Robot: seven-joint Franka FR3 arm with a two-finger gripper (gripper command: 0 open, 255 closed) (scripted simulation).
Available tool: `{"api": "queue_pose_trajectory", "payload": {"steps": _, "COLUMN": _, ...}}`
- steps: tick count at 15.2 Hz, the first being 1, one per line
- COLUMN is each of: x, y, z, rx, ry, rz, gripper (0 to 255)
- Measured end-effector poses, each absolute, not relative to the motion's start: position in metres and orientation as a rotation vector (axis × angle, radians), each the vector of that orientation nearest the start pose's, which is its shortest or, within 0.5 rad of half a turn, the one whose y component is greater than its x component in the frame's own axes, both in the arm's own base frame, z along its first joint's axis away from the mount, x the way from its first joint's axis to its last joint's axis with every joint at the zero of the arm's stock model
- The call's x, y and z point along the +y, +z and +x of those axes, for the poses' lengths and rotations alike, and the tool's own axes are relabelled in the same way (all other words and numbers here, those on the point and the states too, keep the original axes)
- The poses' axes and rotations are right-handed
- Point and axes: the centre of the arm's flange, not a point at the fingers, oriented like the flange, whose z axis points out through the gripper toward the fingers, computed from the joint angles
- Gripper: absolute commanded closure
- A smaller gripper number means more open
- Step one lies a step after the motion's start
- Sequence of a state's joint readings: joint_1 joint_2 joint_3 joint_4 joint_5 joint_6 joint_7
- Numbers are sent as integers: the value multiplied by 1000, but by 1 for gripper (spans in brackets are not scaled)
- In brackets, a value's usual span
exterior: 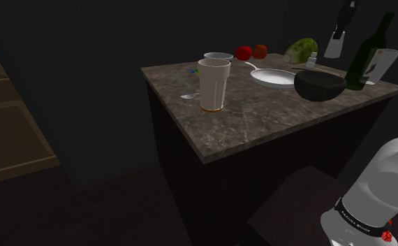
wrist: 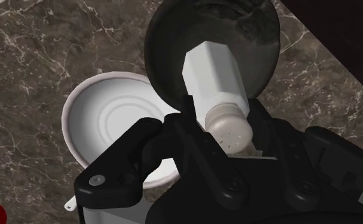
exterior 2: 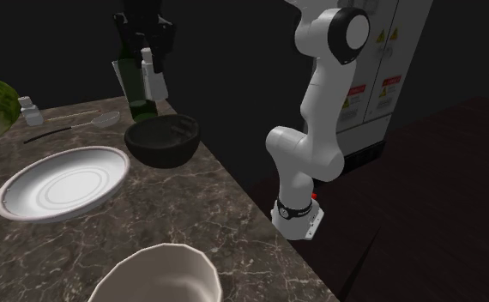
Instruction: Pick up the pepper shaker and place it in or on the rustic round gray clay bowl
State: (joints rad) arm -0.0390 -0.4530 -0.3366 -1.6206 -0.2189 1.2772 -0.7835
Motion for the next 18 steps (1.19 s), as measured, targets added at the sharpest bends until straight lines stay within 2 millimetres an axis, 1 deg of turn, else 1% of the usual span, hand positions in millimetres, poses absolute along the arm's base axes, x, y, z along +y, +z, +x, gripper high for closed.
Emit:
{"api": "queue_pose_trajectory", "payload": {"steps": 14, "x": -210, "y": 696, "z": 313, "rx": -582, "ry": -58, "rz": -3184, "gripper": 255}}
{"api": "queue_pose_trajectory", "payload": {"steps": 18, "x": -210, "y": 691, "z": 313, "rx": -582, "ry": -58, "rz": -3184, "gripper": 255}}
